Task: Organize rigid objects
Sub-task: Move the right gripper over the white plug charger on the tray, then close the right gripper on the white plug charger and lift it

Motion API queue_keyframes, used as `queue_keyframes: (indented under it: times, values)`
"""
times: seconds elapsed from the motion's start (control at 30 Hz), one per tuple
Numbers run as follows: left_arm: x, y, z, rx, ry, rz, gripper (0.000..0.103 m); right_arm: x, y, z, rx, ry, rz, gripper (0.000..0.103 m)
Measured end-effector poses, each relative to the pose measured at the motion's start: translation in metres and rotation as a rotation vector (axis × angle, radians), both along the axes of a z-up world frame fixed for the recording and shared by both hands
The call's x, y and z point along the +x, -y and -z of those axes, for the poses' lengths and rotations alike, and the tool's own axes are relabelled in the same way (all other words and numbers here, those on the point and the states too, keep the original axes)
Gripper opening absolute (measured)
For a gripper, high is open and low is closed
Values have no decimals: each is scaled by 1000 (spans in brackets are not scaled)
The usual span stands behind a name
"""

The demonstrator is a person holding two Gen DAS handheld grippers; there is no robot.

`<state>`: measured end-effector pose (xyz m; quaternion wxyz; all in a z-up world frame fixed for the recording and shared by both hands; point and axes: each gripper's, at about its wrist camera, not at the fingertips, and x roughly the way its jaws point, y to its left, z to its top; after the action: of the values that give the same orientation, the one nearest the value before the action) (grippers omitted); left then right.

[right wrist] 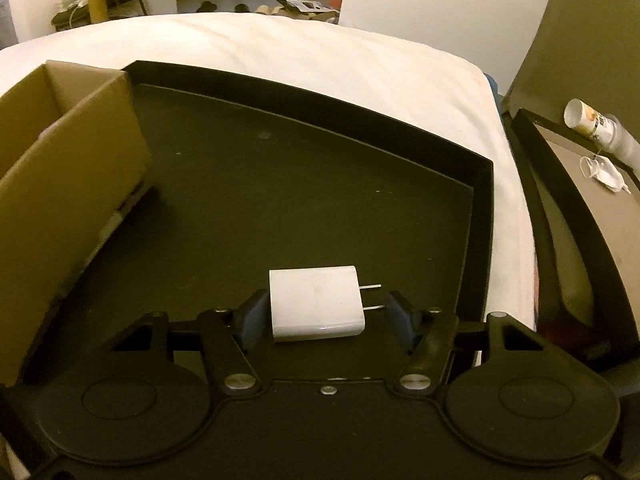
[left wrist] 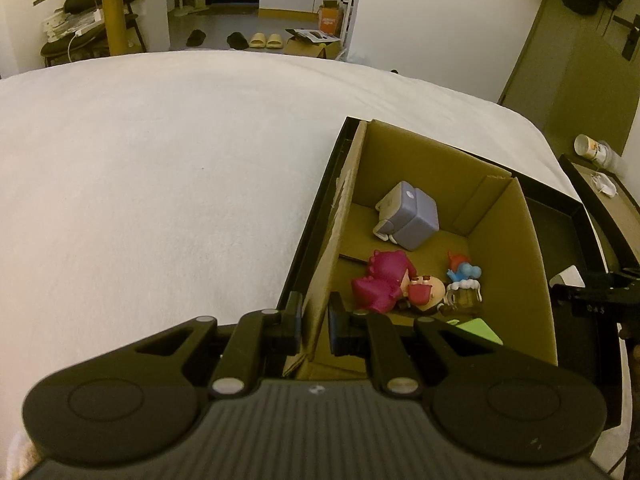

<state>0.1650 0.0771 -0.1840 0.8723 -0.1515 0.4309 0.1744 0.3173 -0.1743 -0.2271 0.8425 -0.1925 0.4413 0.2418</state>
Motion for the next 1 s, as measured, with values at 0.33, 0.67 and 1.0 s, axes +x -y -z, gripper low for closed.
queue_keyframes:
  times: [0.33, 0.67, 1.0]
  values:
    - [-1, -1, 0, -3, 2, 2, 12, -26, -15, -32, -11, 48, -27, 61]
    - [-1, -2, -1, -12, 6, 8, 12, -44, -40, -83, 47, 108, -45, 61]
    - [-3, -5, -2, -29, 19, 8, 12, -61, -65, -109, 73, 146, -93, 61]
